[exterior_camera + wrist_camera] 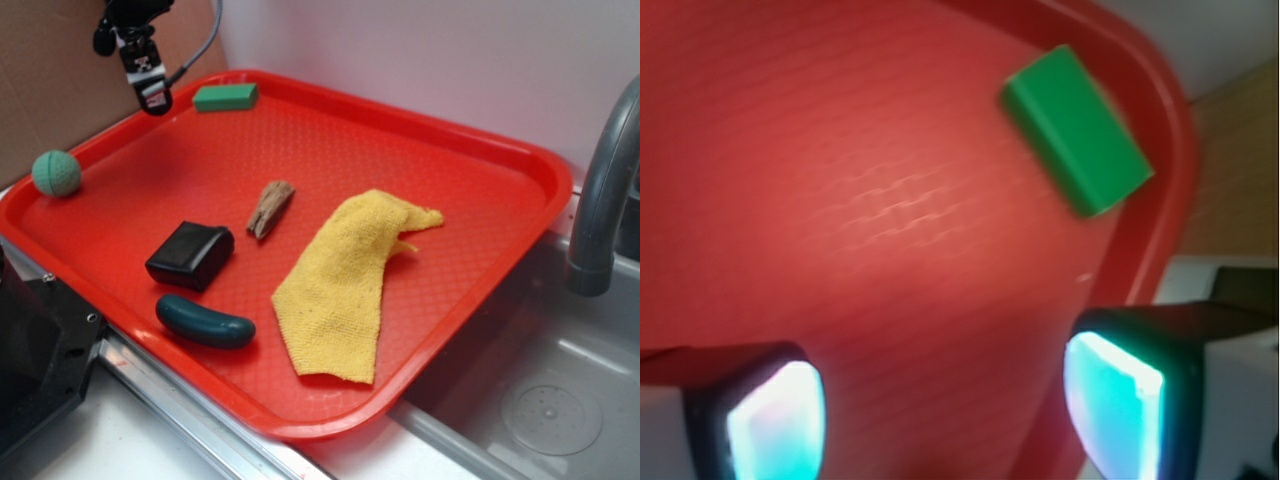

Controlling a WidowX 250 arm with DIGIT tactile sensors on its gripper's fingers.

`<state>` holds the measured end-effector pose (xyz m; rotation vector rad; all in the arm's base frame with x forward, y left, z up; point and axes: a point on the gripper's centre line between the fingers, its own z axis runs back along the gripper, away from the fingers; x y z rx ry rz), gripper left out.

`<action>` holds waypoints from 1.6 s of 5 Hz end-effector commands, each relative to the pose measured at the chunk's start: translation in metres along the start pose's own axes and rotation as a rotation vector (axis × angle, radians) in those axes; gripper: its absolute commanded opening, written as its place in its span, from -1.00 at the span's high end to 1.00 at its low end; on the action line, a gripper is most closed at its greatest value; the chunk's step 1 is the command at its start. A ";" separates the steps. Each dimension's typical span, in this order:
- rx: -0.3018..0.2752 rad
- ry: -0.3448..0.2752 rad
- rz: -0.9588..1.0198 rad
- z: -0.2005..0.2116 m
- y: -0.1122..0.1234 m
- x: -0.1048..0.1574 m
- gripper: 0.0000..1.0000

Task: Grab the green block.

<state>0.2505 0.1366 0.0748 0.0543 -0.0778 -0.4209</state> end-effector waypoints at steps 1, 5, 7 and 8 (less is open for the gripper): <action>0.115 -0.046 -0.076 0.005 0.025 0.019 -1.00; 0.116 -0.024 -0.235 -0.036 0.023 0.047 -1.00; 0.044 -0.005 -0.284 -0.063 0.022 0.054 -1.00; 0.003 0.061 -0.300 -0.090 0.010 0.054 -1.00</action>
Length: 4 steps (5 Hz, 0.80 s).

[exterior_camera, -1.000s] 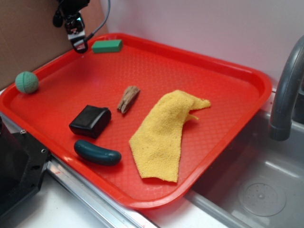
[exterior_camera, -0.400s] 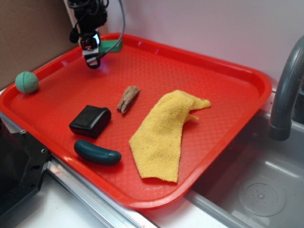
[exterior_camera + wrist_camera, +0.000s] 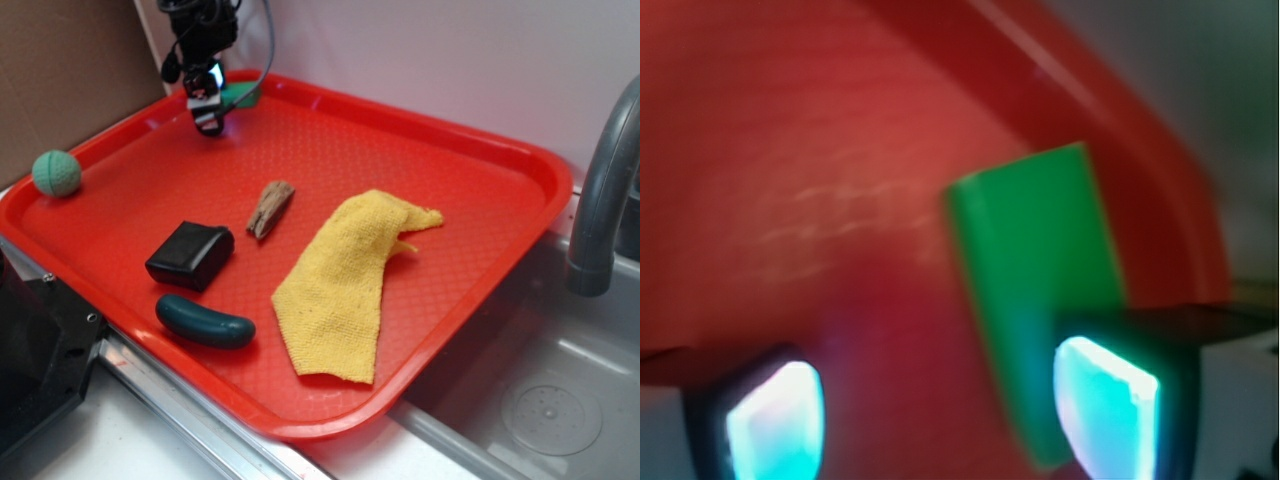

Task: Grab the green block.

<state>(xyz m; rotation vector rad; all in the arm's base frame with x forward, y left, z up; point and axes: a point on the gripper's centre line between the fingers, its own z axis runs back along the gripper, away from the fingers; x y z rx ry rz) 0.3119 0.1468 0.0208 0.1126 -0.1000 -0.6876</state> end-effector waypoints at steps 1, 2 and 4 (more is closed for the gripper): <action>-0.090 0.077 -0.034 -0.032 -0.023 0.012 -1.00; -0.110 0.088 -0.033 -0.037 -0.021 0.012 -1.00; -0.124 0.113 -0.031 -0.043 -0.011 0.011 -1.00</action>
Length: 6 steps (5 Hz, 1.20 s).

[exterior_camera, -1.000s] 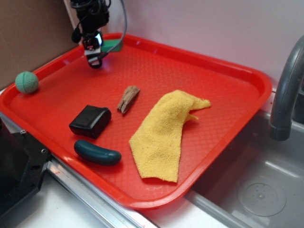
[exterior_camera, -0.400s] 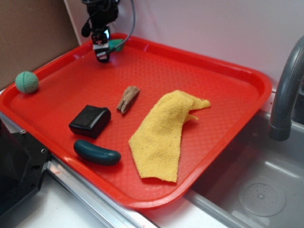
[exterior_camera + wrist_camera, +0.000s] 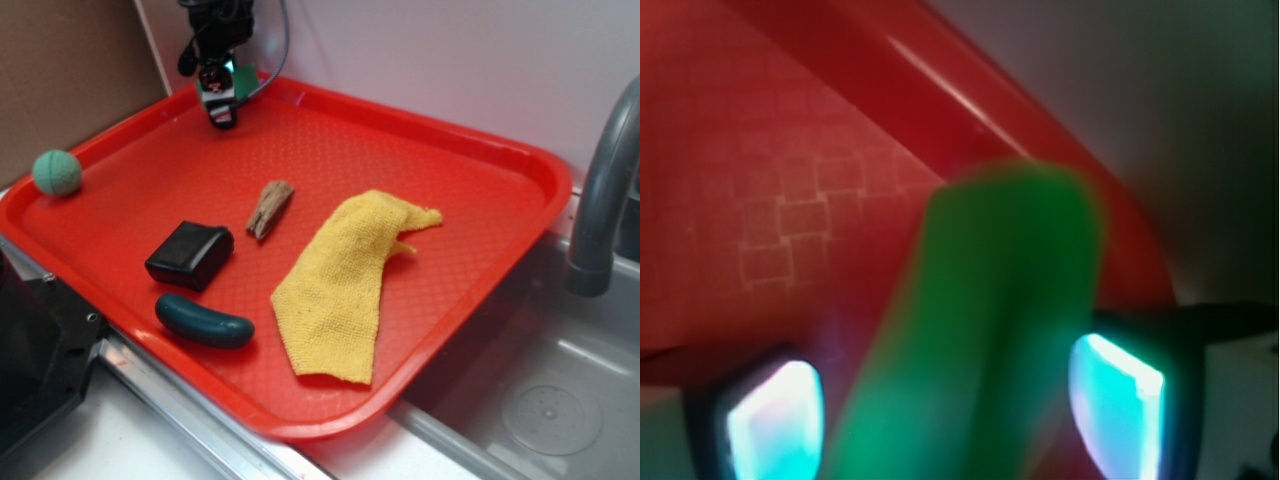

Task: Grab the green block.

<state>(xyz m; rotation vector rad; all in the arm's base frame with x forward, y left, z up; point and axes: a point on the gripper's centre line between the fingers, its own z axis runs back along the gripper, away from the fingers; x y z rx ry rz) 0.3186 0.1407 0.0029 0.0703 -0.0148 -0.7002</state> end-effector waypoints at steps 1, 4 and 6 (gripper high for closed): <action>-0.072 0.083 -0.033 -0.035 -0.012 0.007 -1.00; -0.051 0.044 0.002 -0.023 -0.022 0.006 1.00; -0.059 0.014 0.026 -0.012 -0.033 0.003 1.00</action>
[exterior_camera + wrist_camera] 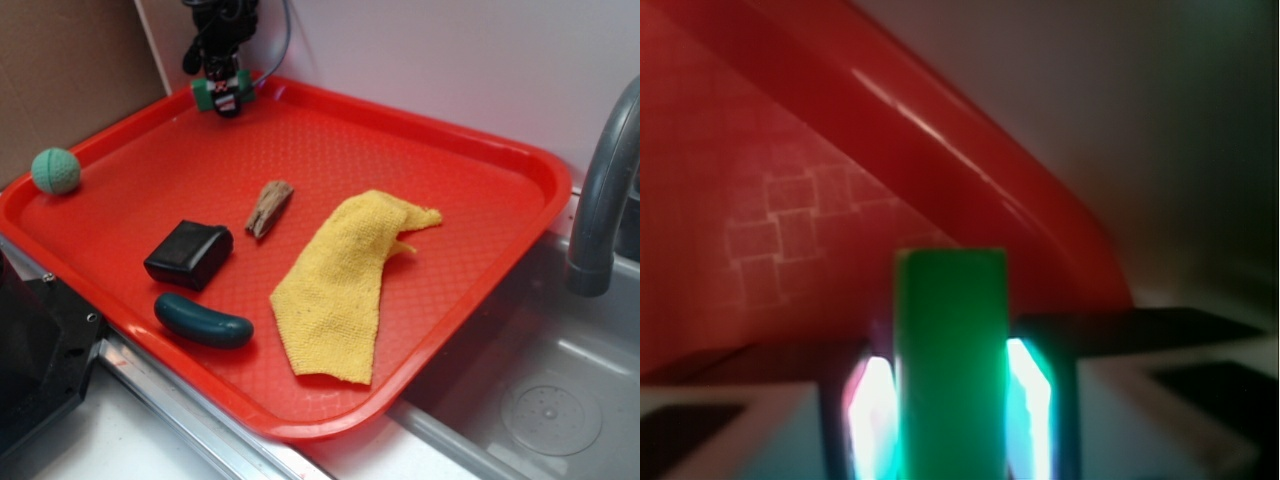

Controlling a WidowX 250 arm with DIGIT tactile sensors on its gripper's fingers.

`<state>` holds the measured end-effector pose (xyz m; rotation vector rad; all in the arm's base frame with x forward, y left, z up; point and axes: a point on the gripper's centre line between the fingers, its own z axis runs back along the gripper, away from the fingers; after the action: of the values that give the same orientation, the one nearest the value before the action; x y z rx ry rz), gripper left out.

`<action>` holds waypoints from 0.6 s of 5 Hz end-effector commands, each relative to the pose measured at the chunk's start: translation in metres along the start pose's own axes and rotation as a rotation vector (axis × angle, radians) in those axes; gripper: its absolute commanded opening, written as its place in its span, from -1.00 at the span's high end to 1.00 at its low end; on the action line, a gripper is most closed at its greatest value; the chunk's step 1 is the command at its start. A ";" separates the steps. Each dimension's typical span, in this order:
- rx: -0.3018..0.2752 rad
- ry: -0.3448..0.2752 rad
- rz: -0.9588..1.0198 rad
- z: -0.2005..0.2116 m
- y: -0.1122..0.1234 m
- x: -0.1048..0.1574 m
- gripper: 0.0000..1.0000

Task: Grab the green block.

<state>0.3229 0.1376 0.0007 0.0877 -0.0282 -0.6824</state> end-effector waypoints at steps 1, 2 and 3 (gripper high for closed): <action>-0.098 -0.046 0.116 0.031 -0.056 -0.014 1.00; -0.094 -0.140 0.321 0.085 -0.106 -0.017 1.00; -0.117 -0.131 0.558 0.138 -0.120 -0.007 1.00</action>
<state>0.2122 0.0469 0.1147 -0.1089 -0.0806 -0.1134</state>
